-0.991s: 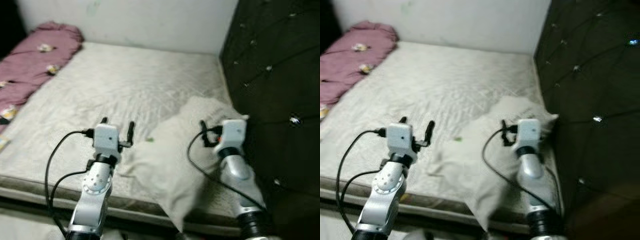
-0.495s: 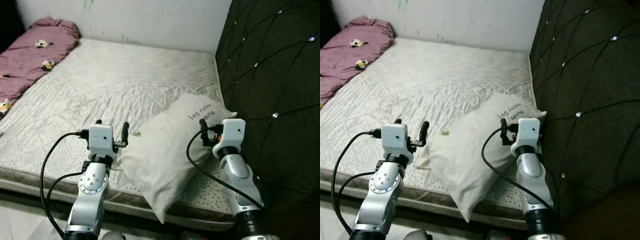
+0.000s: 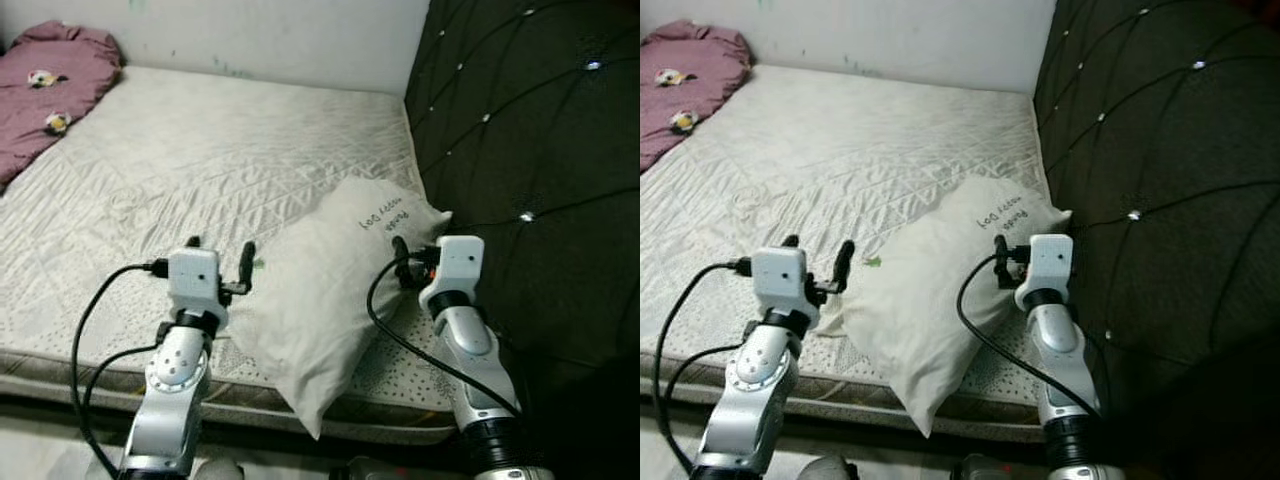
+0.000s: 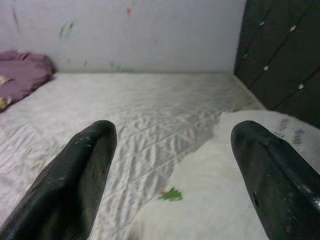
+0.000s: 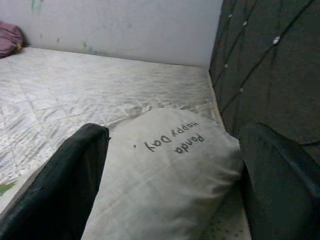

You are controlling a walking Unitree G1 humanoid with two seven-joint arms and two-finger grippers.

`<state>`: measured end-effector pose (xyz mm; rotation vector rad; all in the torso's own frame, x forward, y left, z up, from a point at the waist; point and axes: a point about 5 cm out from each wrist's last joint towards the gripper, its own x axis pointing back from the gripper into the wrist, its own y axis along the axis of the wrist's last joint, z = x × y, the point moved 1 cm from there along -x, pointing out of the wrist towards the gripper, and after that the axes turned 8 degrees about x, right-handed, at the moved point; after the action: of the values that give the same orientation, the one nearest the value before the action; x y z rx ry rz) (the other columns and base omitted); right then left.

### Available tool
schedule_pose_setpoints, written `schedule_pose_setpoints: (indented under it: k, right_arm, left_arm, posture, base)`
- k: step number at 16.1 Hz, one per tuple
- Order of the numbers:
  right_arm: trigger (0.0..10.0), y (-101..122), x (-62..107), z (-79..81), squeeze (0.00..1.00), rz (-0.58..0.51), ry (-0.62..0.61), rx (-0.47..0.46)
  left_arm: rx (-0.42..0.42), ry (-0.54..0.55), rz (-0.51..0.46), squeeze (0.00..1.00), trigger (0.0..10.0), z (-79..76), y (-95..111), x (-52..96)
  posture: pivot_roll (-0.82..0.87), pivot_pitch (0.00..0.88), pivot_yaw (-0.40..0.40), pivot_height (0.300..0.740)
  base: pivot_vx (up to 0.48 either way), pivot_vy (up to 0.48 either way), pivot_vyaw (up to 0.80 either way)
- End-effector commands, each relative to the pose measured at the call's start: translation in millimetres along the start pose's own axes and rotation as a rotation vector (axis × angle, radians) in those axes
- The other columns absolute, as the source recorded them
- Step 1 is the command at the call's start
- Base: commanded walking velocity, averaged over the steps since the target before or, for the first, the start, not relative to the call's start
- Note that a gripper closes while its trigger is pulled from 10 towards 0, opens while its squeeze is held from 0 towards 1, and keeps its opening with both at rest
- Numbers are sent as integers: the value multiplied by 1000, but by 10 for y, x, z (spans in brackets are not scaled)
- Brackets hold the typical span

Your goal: Clean up the room

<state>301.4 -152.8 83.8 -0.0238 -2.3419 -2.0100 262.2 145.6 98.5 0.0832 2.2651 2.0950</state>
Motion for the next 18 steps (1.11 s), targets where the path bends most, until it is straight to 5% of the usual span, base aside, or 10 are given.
schedule_pose_setpoints:
  k: [1, 9, 13, 18]
  right_arm:
    - [10000, 12, 1, -14, 0, 2, -2, 0]
    - [10000, 5, 61, -40, 0, 9, -13, -10]
    - [10000, 92, 282, -273, 0, -16, -85, -17]
    - [10000, -30, 384, -353, 0, 39, -107, 1]
  left_arm:
    - [0, -7, 0, 0, 10000, 2, 32, 7]
    - [-45, 60, -25, 0, 10000, 117, 75, 103]
    - [-84, 180, -33, 0, 10000, 397, 93, 258]
    - [-89, 160, -15, 0, 10000, 387, 74, 265]
  posture:
    - [5, 0, -43, 740]
    - [10, 0, -37, 740]
    - [12, 0, -44, 740]
    - [7, 10, -35, 740]
  base:
    - [0, 0, -444]
    - [0, 0, -490]
    - [0, 0, 0]
    - [0, 0, -133]
